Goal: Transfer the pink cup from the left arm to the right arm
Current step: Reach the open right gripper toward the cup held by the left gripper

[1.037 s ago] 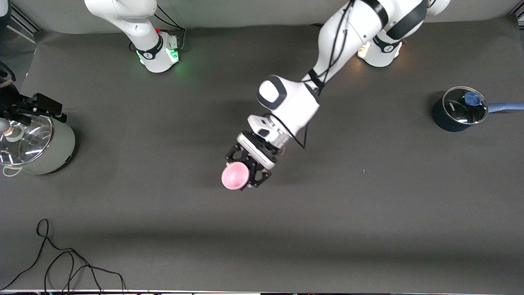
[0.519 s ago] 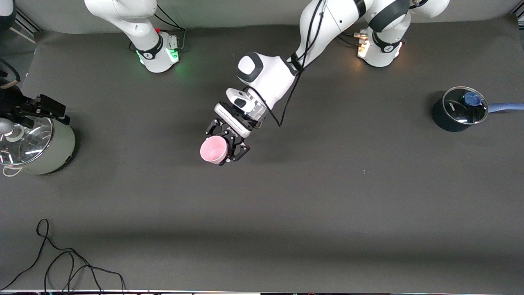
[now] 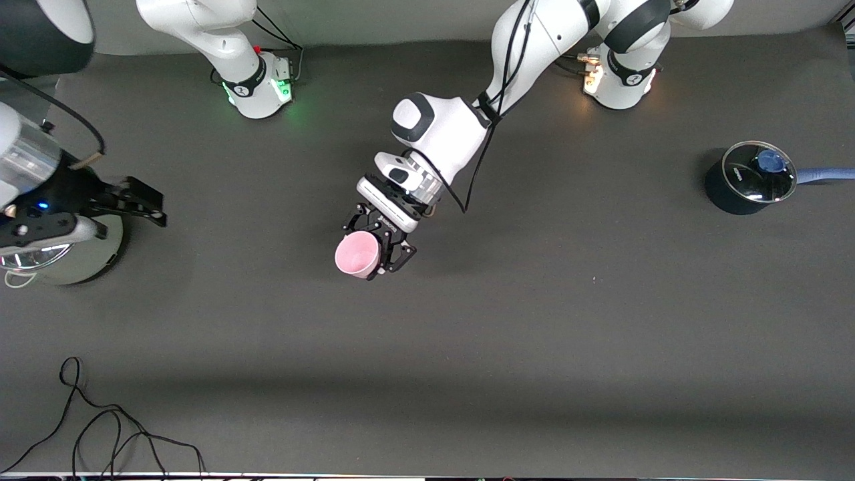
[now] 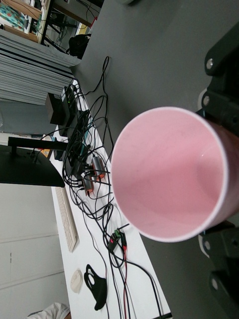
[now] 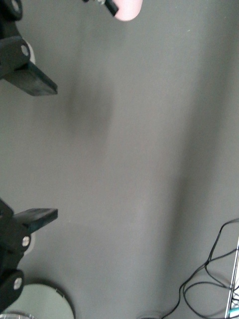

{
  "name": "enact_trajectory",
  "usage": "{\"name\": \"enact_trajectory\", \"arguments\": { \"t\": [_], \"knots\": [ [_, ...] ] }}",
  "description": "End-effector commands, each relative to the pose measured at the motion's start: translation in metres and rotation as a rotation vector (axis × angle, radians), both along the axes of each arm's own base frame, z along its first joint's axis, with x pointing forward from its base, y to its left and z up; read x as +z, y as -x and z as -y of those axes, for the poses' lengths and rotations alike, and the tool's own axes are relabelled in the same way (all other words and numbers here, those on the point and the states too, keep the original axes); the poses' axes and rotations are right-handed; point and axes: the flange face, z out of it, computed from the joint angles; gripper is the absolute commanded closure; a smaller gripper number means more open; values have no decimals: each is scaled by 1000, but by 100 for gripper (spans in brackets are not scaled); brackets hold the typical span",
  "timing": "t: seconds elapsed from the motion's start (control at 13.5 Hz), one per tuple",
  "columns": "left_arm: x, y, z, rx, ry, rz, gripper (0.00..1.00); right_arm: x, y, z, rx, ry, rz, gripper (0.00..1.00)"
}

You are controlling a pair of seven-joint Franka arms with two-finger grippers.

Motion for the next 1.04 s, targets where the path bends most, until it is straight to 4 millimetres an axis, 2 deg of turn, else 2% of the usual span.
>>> {"name": "enact_trajectory", "arguments": {
  "t": [0.0, 0.22, 0.3, 0.37, 0.52, 0.67, 0.96],
  "knots": [
    [3, -1, 5, 17, 13, 13, 100, -1, -18, -50, -5, -19, 18, 0],
    [-1, 0, 5, 18, 11, 8, 100, -11, -32, -100, 61, -25, 32, 0],
    [-2, 0, 5, 18, 10, 7, 100, -15, -37, -111, 41, -35, 46, 0],
    [-2, 0, 5, 18, 10, 7, 100, -18, -36, -132, -1, -50, 68, 0],
    [-5, 0, 5, 17, 7, 4, 100, -25, -37, -155, -87, -72, 86, 0],
    [-5, 0, 5, 17, 7, 4, 100, -32, -33, -183, -148, -83, 81, 0],
    [-7, 1, 5, 16, 3, 0, 100, -51, -19, -223, -260, -80, 45, 0]
  ]
}}
